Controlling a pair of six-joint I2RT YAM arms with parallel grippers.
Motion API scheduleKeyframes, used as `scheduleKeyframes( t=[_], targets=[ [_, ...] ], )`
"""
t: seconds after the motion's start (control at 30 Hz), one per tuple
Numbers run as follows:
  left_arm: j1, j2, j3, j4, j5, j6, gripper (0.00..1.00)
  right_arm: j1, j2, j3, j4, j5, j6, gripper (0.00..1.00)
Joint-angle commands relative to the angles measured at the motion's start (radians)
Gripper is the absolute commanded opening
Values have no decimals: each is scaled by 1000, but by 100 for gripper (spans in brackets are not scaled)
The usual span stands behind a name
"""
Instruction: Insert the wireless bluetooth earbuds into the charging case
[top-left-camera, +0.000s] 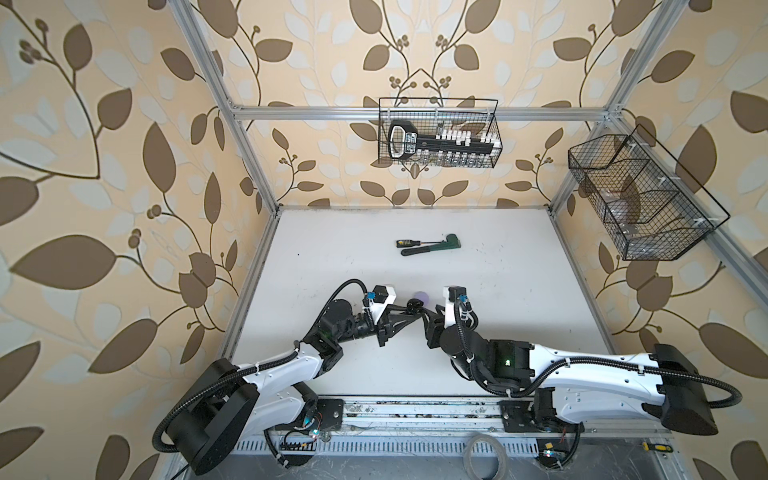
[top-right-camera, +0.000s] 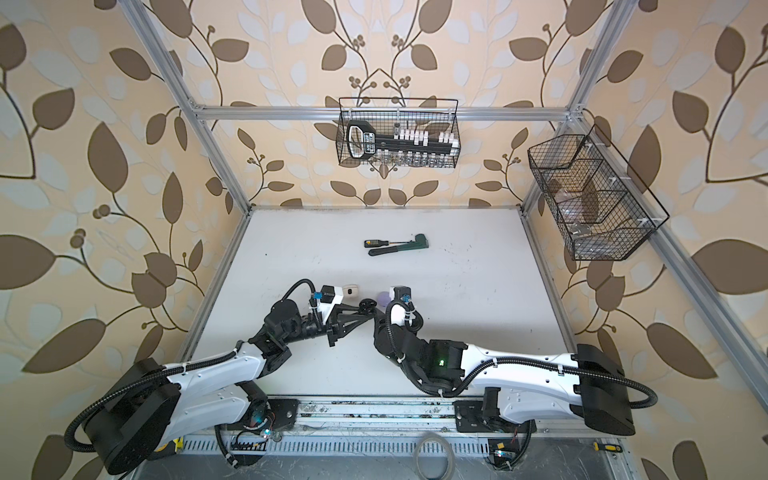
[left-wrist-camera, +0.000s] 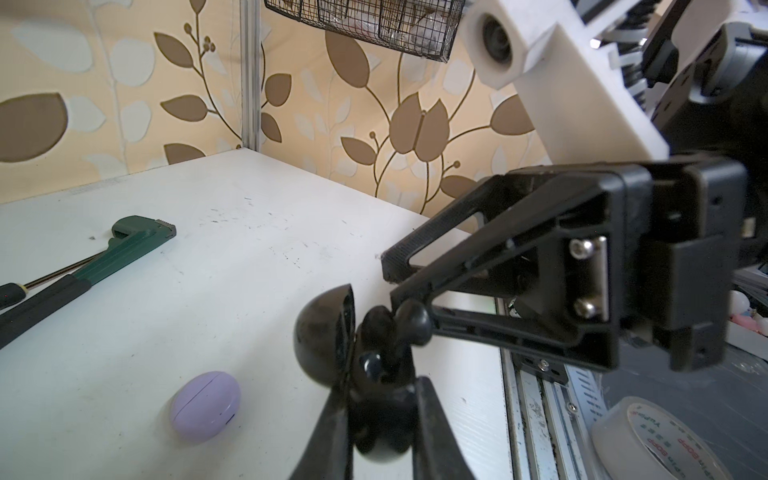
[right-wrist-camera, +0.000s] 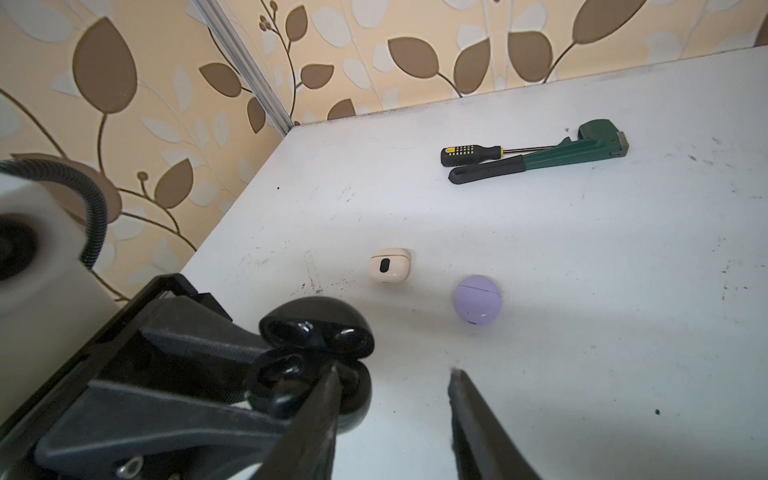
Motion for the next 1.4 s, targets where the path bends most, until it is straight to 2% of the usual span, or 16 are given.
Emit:
scheduleKeyframes(
  t=[0.0, 1.0, 1.27, 1.37],
  targets=[
    [-12, -32, 2, 52, 19, 23, 0, 14, 7, 28, 12, -6, 5, 45],
    [-14, -46, 9, 23, 20, 41, 0, 39, 57, 116, -54, 23, 10, 59],
    [-18, -53, 7, 22, 27, 46, 0, 31, -124, 46, -129, 85, 12, 61],
    [-22, -58, 6, 24, 45, 52, 0, -12, -209, -20, -104, 48, -1, 64]
  ],
)
